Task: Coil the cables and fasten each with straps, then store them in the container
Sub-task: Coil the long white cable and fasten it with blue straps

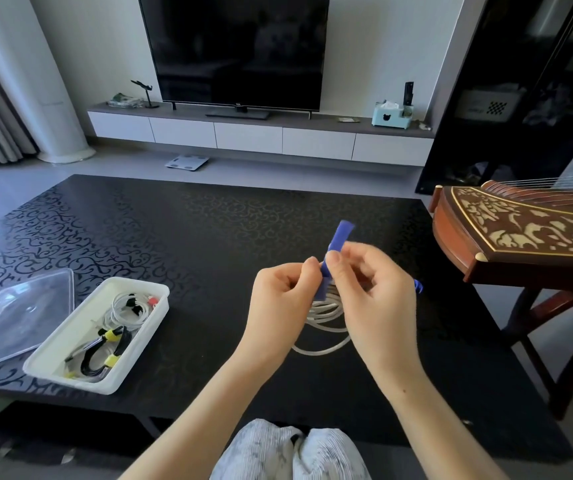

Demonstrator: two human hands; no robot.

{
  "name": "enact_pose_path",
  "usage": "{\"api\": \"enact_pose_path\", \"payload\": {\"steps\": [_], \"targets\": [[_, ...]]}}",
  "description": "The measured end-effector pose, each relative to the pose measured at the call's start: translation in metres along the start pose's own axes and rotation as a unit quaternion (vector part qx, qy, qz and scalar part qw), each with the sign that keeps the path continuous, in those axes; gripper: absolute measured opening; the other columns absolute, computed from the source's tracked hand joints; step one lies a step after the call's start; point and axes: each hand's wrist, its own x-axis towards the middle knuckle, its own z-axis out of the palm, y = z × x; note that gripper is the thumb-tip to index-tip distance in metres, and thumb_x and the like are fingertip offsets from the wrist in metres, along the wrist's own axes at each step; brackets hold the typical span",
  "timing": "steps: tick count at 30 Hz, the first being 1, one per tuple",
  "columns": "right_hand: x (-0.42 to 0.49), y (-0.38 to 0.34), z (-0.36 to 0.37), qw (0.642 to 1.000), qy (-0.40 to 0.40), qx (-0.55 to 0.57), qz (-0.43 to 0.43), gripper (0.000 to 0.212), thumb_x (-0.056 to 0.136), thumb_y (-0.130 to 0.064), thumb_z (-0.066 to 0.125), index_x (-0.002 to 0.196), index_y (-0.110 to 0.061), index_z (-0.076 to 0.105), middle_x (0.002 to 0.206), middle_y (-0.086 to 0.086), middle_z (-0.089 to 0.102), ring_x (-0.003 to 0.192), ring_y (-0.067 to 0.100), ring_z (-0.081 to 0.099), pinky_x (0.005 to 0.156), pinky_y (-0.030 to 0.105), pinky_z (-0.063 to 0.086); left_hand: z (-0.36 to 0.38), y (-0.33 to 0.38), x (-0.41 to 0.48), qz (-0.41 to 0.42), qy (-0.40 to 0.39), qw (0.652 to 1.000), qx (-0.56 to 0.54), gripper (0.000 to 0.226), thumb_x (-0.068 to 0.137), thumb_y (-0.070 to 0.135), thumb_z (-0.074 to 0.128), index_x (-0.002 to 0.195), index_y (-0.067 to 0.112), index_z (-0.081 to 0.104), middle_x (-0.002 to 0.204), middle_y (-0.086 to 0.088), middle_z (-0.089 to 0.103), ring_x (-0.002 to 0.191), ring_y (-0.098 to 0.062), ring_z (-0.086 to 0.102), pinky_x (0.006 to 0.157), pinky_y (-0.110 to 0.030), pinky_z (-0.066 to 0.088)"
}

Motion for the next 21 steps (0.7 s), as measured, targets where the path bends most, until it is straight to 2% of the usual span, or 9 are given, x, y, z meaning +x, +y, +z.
{"api": "enact_pose_path", "payload": {"steps": [2, 4, 6, 8, 12, 16, 21], "targets": [[-0.003, 0.001, 0.004, 0.994, 0.049, -0.079, -0.064, 0.012, 0.093, -0.022, 0.058, 0.086, -0.018, 0.068, 0.079, -0.011, 0.068, 0.074, 0.008, 0.064, 0.065, 0.026, 0.052, 0.002, 0.003, 0.001, -0.013, -0.013, 1.0, 0.006, 0.041, 0.096, 0.025, 0.051, 0.076, -0.008, 0.064, 0.075, -0.034, 0.059, 0.061, -0.042, 0.052, 0.058, -0.049, 0.043], [-0.001, 0.005, 0.007, 0.981, 0.1, -0.113, -0.121, 0.013, 0.092, -0.015, 0.057, 0.084, -0.01, 0.066, 0.086, -0.008, 0.066, 0.078, 0.012, 0.06, 0.066, 0.031, 0.05, 0.002, 0.005, 0.001, -0.045, -0.035, 0.998, -0.005, 0.036, 0.094, 0.025, 0.054, 0.077, -0.005, 0.064, 0.07, -0.025, 0.062, 0.061, -0.032, 0.049, 0.058, -0.04, 0.041], [0.002, 0.007, 0.008, 0.976, 0.116, -0.094, -0.156, 0.013, 0.092, -0.004, 0.057, 0.081, -0.005, 0.064, 0.087, -0.016, 0.059, 0.075, 0.016, 0.059, 0.063, 0.035, 0.049, 0.002, 0.008, 0.0, -0.078, -0.048, 0.996, -0.015, 0.033, 0.092, 0.026, 0.055, 0.069, 0.005, 0.065, 0.059, -0.006, 0.056, 0.056, -0.014, 0.045, 0.054, -0.026, 0.036], [0.006, 0.007, 0.007, 0.973, 0.117, -0.07, -0.186, 0.015, 0.091, 0.002, 0.056, 0.08, -0.005, 0.062, 0.086, -0.025, 0.052, 0.069, 0.014, 0.059, 0.057, 0.036, 0.051, 0.001, 0.012, 0.0, -0.105, -0.059, 0.992, -0.028, 0.031, 0.092, 0.028, 0.056, 0.068, 0.011, 0.066, 0.057, 0.001, 0.054, 0.053, -0.009, 0.04, 0.054, -0.024, 0.032], [0.011, 0.003, 0.004, 0.957, 0.132, -0.111, -0.235, 0.016, 0.092, 0.002, 0.053, 0.082, -0.006, 0.063, 0.083, -0.017, 0.056, 0.061, 0.015, 0.06, 0.054, 0.034, 0.049, 0.002, 0.019, 0.004, -0.145, -0.086, 0.985, -0.045, 0.039, 0.092, 0.027, 0.053, 0.057, 0.022, 0.068, 0.054, 0.005, 0.052, 0.052, -0.007, 0.039, 0.057, -0.024, 0.032], [0.015, 0.012, 0.0, 0.95, 0.146, -0.151, -0.231, 0.028, 0.098, -0.008, 0.046, 0.08, -0.001, 0.065, 0.069, 0.002, 0.065, 0.055, 0.019, 0.059, 0.051, 0.037, 0.047, 0.006, 0.023, 0.006, -0.171, -0.102, 0.98, -0.022, 0.037, 0.092, 0.021, 0.05, 0.058, 0.017, 0.063, 0.048, 0.007, 0.049, 0.048, -0.006, 0.04, 0.057, -0.023, 0.034], [0.019, 0.018, -0.008, 0.92, 0.158, -0.232, -0.274, 0.035, 0.101, -0.012, 0.043, 0.08, -0.001, 0.069, 0.065, 0.002, 0.064, 0.051, 0.016, 0.055, 0.049, 0.034, 0.044, 0.009, 0.028, 0.015, -0.231, -0.14, 0.962, -0.026, 0.049, 0.094, 0.017, 0.046, 0.047, 0.018, 0.059, 0.045, 0.002, 0.042, 0.043, -0.008, 0.037, 0.054, -0.023, 0.034]]}}
